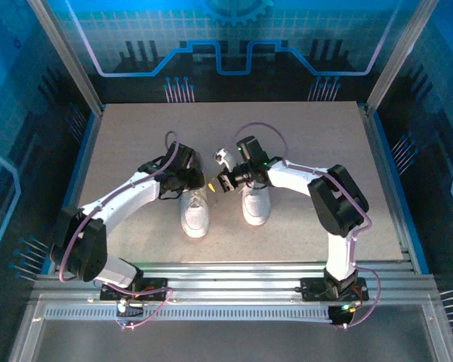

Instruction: Tie the shoes

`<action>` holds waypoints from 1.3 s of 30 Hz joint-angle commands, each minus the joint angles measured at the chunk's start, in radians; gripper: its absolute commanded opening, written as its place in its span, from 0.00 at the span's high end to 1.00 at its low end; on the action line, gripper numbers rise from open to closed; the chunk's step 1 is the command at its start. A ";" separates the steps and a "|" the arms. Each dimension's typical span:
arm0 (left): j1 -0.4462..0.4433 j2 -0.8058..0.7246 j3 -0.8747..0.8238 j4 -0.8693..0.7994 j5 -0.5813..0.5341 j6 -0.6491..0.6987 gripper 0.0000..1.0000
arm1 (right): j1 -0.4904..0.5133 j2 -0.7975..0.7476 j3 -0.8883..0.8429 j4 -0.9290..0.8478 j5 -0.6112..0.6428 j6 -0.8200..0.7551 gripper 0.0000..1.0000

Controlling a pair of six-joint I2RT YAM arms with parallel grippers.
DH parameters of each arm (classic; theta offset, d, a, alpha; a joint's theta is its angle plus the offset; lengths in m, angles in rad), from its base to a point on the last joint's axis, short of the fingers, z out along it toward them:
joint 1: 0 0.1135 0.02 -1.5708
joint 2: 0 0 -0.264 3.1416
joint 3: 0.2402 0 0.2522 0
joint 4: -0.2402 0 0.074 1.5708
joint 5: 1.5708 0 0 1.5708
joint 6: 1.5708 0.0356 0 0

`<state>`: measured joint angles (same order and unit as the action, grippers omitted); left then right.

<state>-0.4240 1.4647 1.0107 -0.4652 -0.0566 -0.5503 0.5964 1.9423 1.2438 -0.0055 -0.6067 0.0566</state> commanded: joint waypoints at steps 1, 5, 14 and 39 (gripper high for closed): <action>-0.006 -0.025 -0.023 0.029 0.007 -0.004 0.63 | 0.010 0.028 0.036 0.066 -0.049 -0.077 0.59; -0.002 -0.028 -0.029 0.046 0.026 -0.010 0.64 | 0.017 0.055 0.059 0.070 -0.052 -0.114 0.57; 0.004 -0.036 -0.026 0.057 0.044 -0.021 0.63 | 0.041 0.094 0.086 0.063 -0.069 -0.159 0.52; 0.104 -0.308 -0.148 -0.003 0.088 -0.024 0.55 | 0.061 -0.079 -0.064 0.066 0.152 -0.213 1.00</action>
<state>-0.3527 1.1965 0.9104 -0.4404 -0.0002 -0.5770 0.6498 1.9053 1.1995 0.0612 -0.5041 -0.1398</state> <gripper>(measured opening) 0.447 0.040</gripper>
